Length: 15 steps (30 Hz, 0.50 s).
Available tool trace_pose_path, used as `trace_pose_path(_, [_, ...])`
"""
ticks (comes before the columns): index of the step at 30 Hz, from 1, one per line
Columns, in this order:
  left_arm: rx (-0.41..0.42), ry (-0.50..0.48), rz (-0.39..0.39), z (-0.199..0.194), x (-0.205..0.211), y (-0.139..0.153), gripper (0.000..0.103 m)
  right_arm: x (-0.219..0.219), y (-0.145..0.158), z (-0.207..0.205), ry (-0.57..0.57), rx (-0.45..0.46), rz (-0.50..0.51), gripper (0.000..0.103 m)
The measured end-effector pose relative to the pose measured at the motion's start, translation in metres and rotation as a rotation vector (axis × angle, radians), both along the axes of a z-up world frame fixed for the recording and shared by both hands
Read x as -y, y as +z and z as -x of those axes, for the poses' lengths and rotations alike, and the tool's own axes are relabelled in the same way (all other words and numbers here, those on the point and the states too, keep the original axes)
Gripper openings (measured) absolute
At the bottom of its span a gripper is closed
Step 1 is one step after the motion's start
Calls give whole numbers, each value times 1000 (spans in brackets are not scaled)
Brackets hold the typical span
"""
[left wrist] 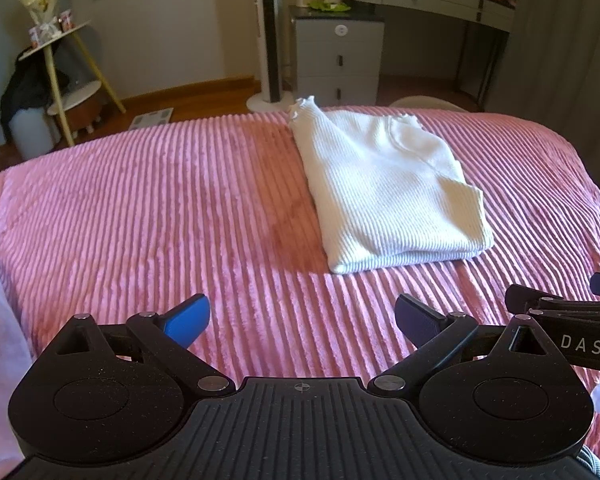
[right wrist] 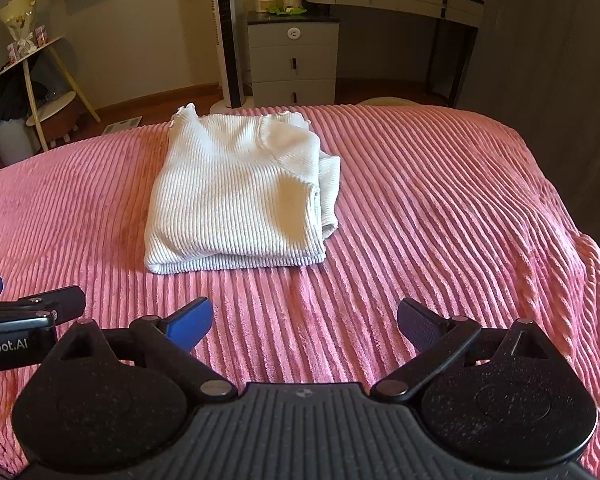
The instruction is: Fold small clothes
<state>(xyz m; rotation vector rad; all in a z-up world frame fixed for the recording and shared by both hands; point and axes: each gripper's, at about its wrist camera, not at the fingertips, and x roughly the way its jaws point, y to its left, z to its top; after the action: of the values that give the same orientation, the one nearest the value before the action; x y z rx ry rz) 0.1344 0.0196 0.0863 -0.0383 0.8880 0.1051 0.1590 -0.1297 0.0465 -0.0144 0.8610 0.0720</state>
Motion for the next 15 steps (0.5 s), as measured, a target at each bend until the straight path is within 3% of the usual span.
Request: trace_pose_path(15, [1, -11, -7, 1, 2, 0, 102, 3, 1, 2, -12, 12, -8, 99])
